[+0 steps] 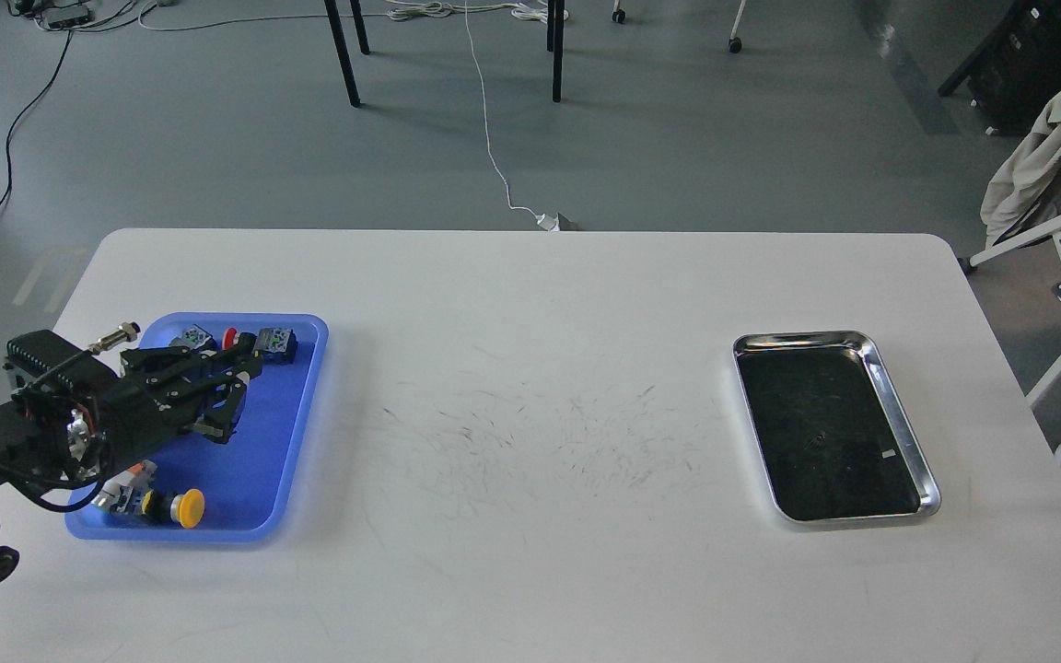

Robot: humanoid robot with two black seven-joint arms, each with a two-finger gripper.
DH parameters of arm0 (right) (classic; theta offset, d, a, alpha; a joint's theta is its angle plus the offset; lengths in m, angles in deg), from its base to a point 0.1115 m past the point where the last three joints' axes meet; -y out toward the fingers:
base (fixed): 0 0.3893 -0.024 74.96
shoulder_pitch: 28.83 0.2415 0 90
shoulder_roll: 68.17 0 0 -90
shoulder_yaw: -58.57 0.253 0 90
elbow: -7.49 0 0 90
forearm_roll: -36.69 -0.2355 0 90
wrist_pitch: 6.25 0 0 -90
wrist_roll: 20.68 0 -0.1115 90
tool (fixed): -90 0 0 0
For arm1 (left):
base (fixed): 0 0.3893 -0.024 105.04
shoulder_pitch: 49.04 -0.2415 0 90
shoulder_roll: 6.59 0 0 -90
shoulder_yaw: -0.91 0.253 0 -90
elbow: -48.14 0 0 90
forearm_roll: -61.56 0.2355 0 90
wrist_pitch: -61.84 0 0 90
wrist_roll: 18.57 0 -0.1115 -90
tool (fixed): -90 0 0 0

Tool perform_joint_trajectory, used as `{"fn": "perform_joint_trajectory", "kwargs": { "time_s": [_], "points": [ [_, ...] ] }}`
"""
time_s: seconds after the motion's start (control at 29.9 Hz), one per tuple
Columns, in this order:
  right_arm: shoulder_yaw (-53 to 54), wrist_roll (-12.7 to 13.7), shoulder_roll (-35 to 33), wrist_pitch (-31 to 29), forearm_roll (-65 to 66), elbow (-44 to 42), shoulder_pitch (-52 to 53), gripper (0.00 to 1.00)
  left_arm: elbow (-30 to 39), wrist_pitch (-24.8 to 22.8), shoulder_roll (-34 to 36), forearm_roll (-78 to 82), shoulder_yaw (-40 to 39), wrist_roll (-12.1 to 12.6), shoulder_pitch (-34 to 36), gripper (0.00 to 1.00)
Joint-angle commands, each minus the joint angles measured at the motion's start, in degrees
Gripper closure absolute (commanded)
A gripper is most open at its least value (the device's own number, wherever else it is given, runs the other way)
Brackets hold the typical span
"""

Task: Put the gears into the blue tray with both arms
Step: 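Carry the black part with the left gripper over the blue tray, then release the black part into the blue tray and lift the left gripper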

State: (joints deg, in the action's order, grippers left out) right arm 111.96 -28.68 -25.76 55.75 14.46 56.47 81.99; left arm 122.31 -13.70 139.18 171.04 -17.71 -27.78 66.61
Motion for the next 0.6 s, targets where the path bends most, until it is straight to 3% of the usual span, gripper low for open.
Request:
{"fn": "perform_joint_trajectory", "kwargs": {
  "time_s": [0.0, 0.57],
  "points": [
    [0.05, 0.00, -0.05, 0.00, 0.08, -0.02, 0.01, 0.04, -4.11, 1.18, -2.59, -0.14, 0.07, -0.20, -0.86, 0.90],
    [0.05, 0.00, -0.14, 0.00, 0.08, -0.02, 0.01, 0.04, -15.10, 1.18, -12.36, -1.02, 0.16, -1.87, -1.04, 0.87]
  ]
}}
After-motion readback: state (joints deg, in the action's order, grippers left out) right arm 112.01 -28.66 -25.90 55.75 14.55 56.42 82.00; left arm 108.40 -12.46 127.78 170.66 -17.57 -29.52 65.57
